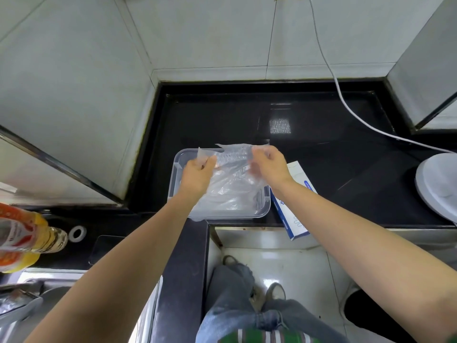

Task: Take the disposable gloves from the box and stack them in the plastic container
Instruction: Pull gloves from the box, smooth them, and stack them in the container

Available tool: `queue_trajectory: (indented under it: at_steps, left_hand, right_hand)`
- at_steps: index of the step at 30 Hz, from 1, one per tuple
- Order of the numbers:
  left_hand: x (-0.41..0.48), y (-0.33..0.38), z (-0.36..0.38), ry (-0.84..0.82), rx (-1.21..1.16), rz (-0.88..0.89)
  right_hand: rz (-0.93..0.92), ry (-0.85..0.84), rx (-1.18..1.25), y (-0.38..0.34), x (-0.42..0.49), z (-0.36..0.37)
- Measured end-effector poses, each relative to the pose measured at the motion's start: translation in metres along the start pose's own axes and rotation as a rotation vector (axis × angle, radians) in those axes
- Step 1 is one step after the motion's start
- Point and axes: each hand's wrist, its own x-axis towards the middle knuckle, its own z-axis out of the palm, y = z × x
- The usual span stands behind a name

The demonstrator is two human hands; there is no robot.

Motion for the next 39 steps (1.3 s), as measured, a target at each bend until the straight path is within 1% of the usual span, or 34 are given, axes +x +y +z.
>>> queue_trajectory:
  at_steps: [2, 3, 6, 7, 8, 11, 12, 14, 16, 18, 19, 20, 21, 22, 23, 25, 26, 28, 30, 31, 33, 34, 35, 36, 37, 38, 39]
  left_hand:
    - [0.000, -0.001, 0.001, 0.003, 0.039, 0.013]
    - [0.000, -0.002, 0.001, 0.004, 0.051, 0.014]
    - [0.000, -0.007, -0.005, 0.029, 0.056, 0.008]
    - [0.001, -0.009, -0.008, 0.035, 0.062, 0.010]
    - [0.002, -0.011, -0.010, 0.040, 0.070, 0.014]
    - [0.005, -0.015, -0.017, 0.051, 0.123, 0.016]
    - [0.007, -0.016, -0.019, 0.061, 0.142, 0.025]
    - [0.010, -0.018, -0.021, 0.089, 0.217, 0.042]
    - [0.013, -0.021, -0.020, 0.101, 0.349, 0.071]
    - [0.017, -0.023, -0.016, 0.098, 0.510, 0.128]
    - [0.020, -0.025, -0.013, 0.087, 0.592, 0.161]
    - [0.022, -0.026, -0.010, 0.076, 0.660, 0.190]
    - [0.024, -0.027, -0.006, 0.065, 0.705, 0.211]
    - [0.025, -0.027, -0.002, 0.054, 0.736, 0.221]
    - [0.025, -0.027, 0.001, 0.040, 0.758, 0.229]
    - [0.026, -0.028, 0.006, -0.009, 0.784, 0.212]
    - [0.026, -0.028, 0.007, -0.046, 0.804, 0.178]
    - [0.026, -0.028, 0.007, -0.113, 0.826, 0.105]
    - [0.024, -0.029, 0.005, -0.122, 0.789, 0.081]
    - [0.022, -0.029, 0.005, -0.088, 0.784, 0.123]
    - [0.015, -0.023, 0.002, 0.071, 0.808, 0.291]
    - [0.012, -0.019, 0.002, 0.165, 0.801, 0.406]
    - [0.008, -0.012, 0.001, 0.217, 0.757, 0.511]
    - [0.005, -0.006, 0.003, 0.206, 0.702, 0.561]
    - [0.003, 0.000, 0.007, 0.155, 0.660, 0.566]
    - [0.004, 0.002, 0.014, 0.072, 0.679, 0.531]
    - [0.005, 0.003, 0.021, -0.040, 0.753, 0.455]
  right_hand:
    - [0.012, -0.072, -0.060, 0.000, -0.003, 0.003]
    - [-0.005, -0.074, -0.103, 0.001, -0.004, 0.004]
    - [-0.076, 0.024, -0.162, 0.004, -0.003, 0.005]
    - [-0.081, 0.024, -0.163, 0.005, -0.003, 0.007]
    - [-0.080, -0.006, -0.177, 0.005, -0.004, 0.010]
    - [-0.016, -0.182, -0.277, 0.009, -0.007, 0.021]
    - [-0.022, -0.190, -0.313, 0.010, -0.007, 0.023]
    - [-0.068, -0.117, -0.362, 0.014, -0.002, 0.023]
    - [-0.158, 0.004, -0.363, 0.016, 0.000, 0.021]
    - [-0.367, 0.146, -0.317, 0.012, -0.003, 0.018]
    - [-0.470, 0.183, -0.286, 0.007, -0.004, 0.018]
    - [-0.542, 0.176, -0.264, 0.003, -0.005, 0.018]
    - [-0.570, 0.120, -0.266, 0.002, -0.004, 0.019]
    - [-0.537, 0.021, -0.298, 0.002, -0.003, 0.021]
    - [-0.436, -0.107, -0.357, 0.004, -0.001, 0.025]
    - [-0.140, -0.354, -0.473, 0.016, 0.003, 0.035]
    - [-0.001, -0.424, -0.514, 0.023, 0.006, 0.039]
    - [0.181, -0.465, -0.552, 0.033, 0.009, 0.045]
    - [0.251, -0.483, -0.575, 0.039, 0.013, 0.050]
    - [0.263, -0.490, -0.584, 0.042, 0.015, 0.051]
    - [0.285, -0.497, -0.587, 0.048, 0.017, 0.054]
    - [0.292, -0.498, -0.594, 0.051, 0.018, 0.055]
    - [0.300, -0.503, -0.606, 0.054, 0.019, 0.055]
    - [0.309, -0.512, -0.613, 0.055, 0.019, 0.056]
    - [0.320, -0.519, -0.616, 0.056, 0.020, 0.057]
    - [0.328, -0.521, -0.607, 0.057, 0.021, 0.058]
    - [0.336, -0.521, -0.598, 0.059, 0.023, 0.058]
